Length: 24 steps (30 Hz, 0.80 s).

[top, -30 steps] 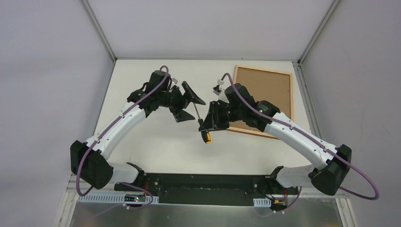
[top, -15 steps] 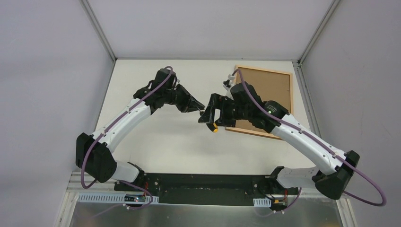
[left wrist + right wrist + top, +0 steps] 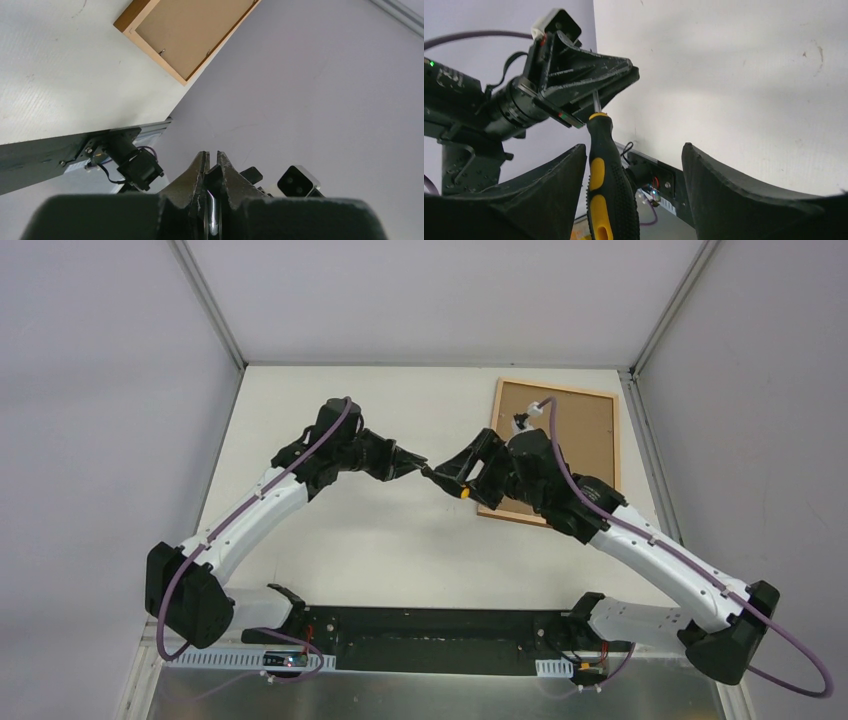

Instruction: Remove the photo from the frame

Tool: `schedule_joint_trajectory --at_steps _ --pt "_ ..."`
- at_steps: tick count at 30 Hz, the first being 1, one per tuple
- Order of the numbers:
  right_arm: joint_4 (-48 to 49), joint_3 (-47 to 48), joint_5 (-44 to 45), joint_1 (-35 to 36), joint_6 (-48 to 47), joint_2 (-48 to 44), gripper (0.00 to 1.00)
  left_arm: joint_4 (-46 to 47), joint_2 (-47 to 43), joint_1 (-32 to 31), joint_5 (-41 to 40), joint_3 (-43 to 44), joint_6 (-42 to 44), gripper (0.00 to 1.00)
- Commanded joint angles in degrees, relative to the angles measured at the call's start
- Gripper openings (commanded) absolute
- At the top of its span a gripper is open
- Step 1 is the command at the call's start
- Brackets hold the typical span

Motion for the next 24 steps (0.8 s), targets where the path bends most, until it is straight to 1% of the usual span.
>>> schedule_joint_trajectory --at_steps 1,4,7,9,12,17,18,19,20,21,22,23,24 --pt "5.3 2.4 4.1 0.1 2.5 1.9 0.70 1.8 -2.4 -0.3 -2.9 -0.7 -10.4 0.00" --pt "6.7 3.1 3.4 0.1 2.5 3.3 0.64 1.8 -2.6 -0.4 -3.6 -0.7 -10.9 0.00" --pt "7.1 4.2 1.0 0.3 2.1 4.9 0.62 1.8 -3.0 -0.4 -4.7 -0.9 -11.9 0.00" --pt "7.0 3.9 1.3 0.4 2.2 5.0 0.61 1.8 -2.8 -0.4 -4.9 -0.6 -11.9 0.00" --pt "7.2 3.3 1.3 0.4 2.3 4.9 0.55 1.8 -2.6 -0.4 -4.8 -0.4 -12.0 0.00" --pt "7.0 3.7 1.2 0.5 2.2 5.6 0.54 1.8 -2.6 -0.4 -4.9 -0.6 -12.1 0.00" --pt "6.9 3.9 1.3 0.4 2.0 5.8 0.46 1.8 -2.5 -0.5 -4.7 -0.5 -12.1 0.00" --pt "6.7 4.1 1.2 0.4 1.4 6.0 0.30 1.8 -2.4 -0.5 -4.7 -0.4 -12.1 0.00" --pt "5.9 4.8 1.5 0.4 0.4 6.2 0.05 1.8 -2.3 -0.5 -4.7 -0.3 -11.9 0.00" --pt "3.3 5.9 2.7 0.4 -0.7 6.5 0.00 1.8 -2.3 -0.5 -4.6 -0.2 -11.1 0.00" --pt "0.3 7.2 4.6 0.4 -1.4 6.7 0.00 1.8 -2.2 -0.5 -4.5 -0.1 -9.7 0.00" --pt "-2.8 8.3 6.2 0.2 -2.6 6.7 0.00 1.7 -2.0 -0.4 -4.5 0.1 -8.1 0.12" --pt "-5.6 8.9 8.2 0.1 -3.9 6.5 0.00 1.3 -1.9 -0.4 -4.3 0.0 -6.5 0.28"
